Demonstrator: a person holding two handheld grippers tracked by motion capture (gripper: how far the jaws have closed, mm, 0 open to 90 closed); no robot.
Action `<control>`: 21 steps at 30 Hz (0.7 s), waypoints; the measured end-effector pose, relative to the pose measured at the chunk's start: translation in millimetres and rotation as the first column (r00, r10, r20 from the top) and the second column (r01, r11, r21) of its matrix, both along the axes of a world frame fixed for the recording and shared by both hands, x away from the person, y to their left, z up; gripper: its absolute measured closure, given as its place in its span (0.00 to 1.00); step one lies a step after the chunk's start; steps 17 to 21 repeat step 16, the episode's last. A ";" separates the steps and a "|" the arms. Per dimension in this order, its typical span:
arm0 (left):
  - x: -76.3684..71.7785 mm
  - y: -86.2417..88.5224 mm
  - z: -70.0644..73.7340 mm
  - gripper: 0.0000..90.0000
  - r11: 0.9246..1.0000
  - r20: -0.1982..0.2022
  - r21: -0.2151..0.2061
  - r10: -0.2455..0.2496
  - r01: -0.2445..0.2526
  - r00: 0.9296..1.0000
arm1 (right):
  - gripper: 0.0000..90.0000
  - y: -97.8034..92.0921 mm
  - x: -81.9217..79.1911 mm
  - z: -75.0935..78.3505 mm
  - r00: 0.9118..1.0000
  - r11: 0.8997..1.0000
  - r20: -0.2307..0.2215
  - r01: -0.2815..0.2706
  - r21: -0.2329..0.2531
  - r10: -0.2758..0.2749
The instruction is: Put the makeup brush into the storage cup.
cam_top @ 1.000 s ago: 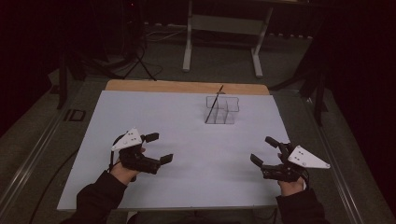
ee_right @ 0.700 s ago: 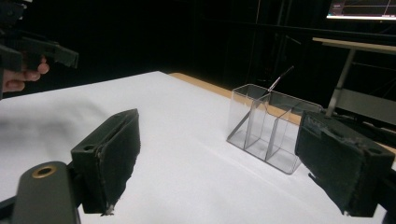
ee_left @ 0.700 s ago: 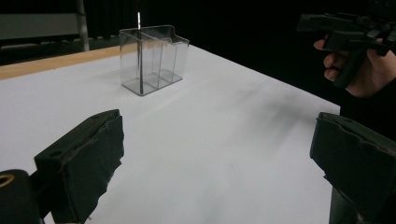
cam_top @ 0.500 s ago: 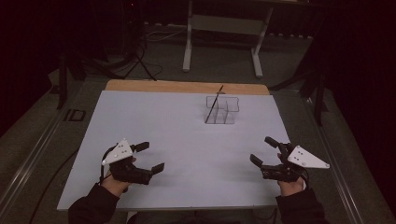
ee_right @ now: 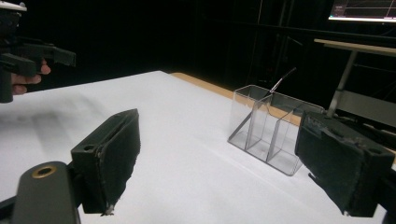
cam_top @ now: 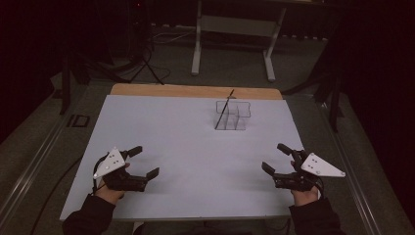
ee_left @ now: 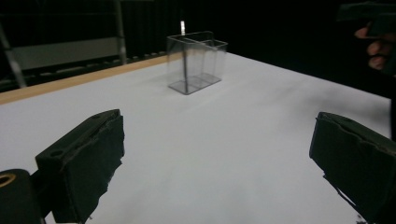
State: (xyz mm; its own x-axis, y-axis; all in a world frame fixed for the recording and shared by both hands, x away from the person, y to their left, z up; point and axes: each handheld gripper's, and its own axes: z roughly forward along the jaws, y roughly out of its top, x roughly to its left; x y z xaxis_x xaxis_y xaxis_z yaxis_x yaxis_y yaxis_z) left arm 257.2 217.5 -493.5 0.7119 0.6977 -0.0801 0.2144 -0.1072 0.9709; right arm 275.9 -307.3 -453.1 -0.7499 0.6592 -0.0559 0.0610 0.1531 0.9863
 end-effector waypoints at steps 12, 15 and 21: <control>1.3 7.8 -9.9 0.04 0.997 -0.025 -0.067 0.026 -0.027 0.999 | 0.15 0.7 0.4 -0.1 1.000 1.000 0.003 -0.005 -0.007 0.005; 0.8 7.4 -10.4 0.04 0.998 -0.025 -0.063 0.027 -0.028 0.999 | 0.15 0.5 0.3 0.1 1.000 1.000 0.002 -0.004 -0.005 0.004; 0.4 7.4 -10.3 0.04 0.998 -0.019 -0.058 0.028 -0.029 0.999 | 0.15 0.4 0.3 0.3 1.000 1.000 0.002 -0.004 -0.005 0.004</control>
